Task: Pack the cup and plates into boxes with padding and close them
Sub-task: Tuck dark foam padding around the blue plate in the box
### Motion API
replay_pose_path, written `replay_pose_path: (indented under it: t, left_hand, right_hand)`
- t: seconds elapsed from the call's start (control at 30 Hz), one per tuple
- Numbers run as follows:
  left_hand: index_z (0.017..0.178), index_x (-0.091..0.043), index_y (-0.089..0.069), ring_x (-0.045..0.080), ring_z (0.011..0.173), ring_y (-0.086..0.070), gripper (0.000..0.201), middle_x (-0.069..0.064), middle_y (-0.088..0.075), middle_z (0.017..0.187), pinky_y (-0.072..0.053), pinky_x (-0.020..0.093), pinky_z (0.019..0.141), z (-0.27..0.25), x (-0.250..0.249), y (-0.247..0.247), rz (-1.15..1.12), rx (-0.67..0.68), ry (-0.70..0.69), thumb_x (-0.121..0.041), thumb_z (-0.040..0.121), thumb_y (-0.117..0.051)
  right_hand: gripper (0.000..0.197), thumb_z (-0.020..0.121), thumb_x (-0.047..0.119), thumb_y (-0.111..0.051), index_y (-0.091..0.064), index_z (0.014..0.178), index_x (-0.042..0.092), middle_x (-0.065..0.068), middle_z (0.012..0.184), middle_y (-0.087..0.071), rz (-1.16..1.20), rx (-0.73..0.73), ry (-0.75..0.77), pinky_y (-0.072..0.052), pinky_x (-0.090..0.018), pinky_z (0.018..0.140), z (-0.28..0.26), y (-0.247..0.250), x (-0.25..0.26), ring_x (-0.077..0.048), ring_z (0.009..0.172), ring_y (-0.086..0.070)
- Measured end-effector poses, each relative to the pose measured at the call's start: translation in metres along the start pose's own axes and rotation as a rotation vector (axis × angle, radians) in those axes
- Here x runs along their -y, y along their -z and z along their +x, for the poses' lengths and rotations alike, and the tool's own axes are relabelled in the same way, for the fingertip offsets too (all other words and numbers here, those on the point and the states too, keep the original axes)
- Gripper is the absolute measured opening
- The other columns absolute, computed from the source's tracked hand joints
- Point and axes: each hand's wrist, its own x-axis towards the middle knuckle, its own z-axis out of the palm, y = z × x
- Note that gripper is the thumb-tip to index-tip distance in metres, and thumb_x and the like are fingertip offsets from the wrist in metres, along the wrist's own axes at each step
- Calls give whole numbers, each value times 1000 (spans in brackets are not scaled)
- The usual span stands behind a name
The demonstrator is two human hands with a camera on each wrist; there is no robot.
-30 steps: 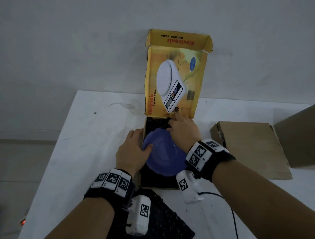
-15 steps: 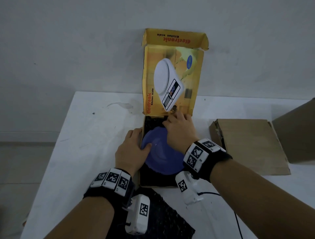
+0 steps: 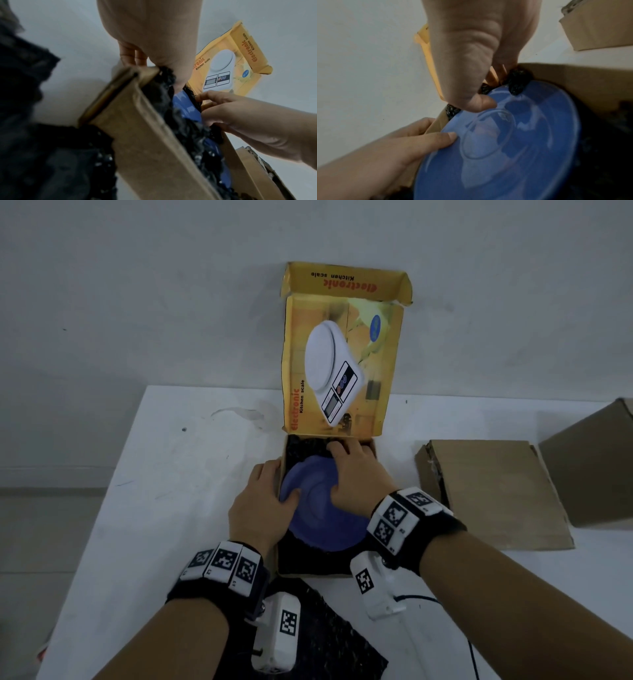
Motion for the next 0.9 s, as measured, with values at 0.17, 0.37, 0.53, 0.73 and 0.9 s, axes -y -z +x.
replay_pose_path:
  t: [0.17, 0.37, 0.53, 0.73, 0.9]
  left_hand:
    - [133, -24, -45, 30, 106, -57, 51, 0, -51, 126, -43, 35, 80, -2, 3, 0, -17, -2, 5, -35, 87, -62]
    - [136, -27, -43, 30, 110, -55, 52, -1, -49, 130, -41, 34, 81, -2, 2, 0, 7, -2, 4, -38, 88, -60]
    - [132, -23, -46, 32, 112, -54, 50, 3, -50, 130, -42, 37, 84, 0, 3, 1, -7, 22, 12, -37, 87, -62]
    - [150, -29, -19, 27, 132, -43, 66, -3, -35, 152, -38, 40, 102, -1, 11, 6, -49, 108, -3, -45, 94, -49]
    - [151, -34, -11, 30, 127, -49, 61, -1, -35, 153, -41, 41, 96, -15, 10, 5, -56, 92, -54, -45, 97, -39]
  right_hand:
    - [72, 79, 8, -55, -27, 145, 15, -9, 143, -31, 175, 153, 3, -42, -39, 101, -3, 14, -2, -31, 128, -39]
    - [64, 94, 10, -42, -11, 150, 4, -21, 130, -51, 261, 111, -131, -44, -32, 80, -26, 17, -11, -34, 110, -54]
    - [72, 91, 8, -48, -10, 152, 13, -19, 132, -52, 300, 143, -70, -51, -37, 85, -29, 17, -18, -31, 107, -56]
    - [121, 75, 42, -74, 21, 148, 19, -7, 160, 6, -206, 247, 59, -6, -53, 116, -69, 4, -31, -29, 146, 12]
    - [111, 84, 40, -63, 26, 146, 17, -2, 160, 9, -288, 146, -13, 3, -58, 114, -76, -16, -31, -30, 142, 26]
